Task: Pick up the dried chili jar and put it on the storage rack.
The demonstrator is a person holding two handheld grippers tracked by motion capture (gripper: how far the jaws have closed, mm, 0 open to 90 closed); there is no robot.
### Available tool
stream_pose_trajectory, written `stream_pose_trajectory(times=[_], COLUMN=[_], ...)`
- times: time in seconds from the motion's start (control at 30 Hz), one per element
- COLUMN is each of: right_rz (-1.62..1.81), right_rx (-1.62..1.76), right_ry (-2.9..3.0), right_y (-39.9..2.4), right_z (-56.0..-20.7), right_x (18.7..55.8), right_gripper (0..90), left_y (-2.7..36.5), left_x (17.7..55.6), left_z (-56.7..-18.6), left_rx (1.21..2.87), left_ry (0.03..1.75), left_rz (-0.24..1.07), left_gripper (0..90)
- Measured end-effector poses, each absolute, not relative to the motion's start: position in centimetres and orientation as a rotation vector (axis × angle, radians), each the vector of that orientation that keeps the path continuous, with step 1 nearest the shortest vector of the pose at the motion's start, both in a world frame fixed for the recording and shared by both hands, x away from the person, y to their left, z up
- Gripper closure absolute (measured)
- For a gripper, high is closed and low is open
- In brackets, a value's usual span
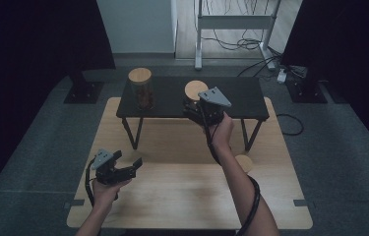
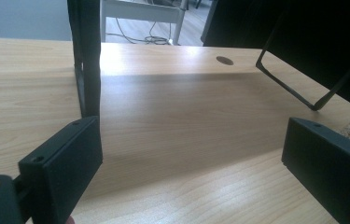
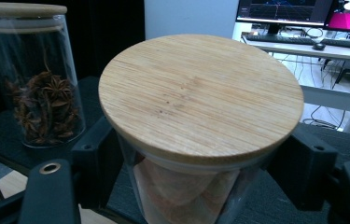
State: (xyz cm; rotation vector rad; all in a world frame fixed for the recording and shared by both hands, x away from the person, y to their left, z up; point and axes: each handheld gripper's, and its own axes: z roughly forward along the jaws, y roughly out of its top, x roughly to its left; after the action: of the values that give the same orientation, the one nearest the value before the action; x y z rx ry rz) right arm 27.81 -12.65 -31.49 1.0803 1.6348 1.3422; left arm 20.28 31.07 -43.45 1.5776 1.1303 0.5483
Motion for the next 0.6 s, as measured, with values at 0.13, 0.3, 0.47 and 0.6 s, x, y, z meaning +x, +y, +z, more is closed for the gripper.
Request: stream_pose_trajectory(times=[0.13,0.3,0.47,0.6], right_rz=[1.326,1.327,1.319,1.304], right_rx=[1.084,1.09,1.086,1.077], right_ry=[1.633,1.631,1.635,1.648], right_y=[-12.5,-12.6,-12.5,-12.2], right_z=[-31.6,-31.8,-31.8,-31.6], right_x=[28.1,28.5,28.8,29.3], right_gripper=[25.3,25.3,25.3,25.2], left_y=[31.1,31.2,31.2,31.3], left_x=[20.2,20.3,20.3,20.3], left_z=[-43.4,-43.4,-43.4,-43.4], left_rx=[1.578,1.577,1.58,1.581], left_ry=[1.129,1.132,1.129,1.128], left_rz=[0.548,0.544,0.544,0.545], left_gripper=[4.6,4.6,4.6,4.6])
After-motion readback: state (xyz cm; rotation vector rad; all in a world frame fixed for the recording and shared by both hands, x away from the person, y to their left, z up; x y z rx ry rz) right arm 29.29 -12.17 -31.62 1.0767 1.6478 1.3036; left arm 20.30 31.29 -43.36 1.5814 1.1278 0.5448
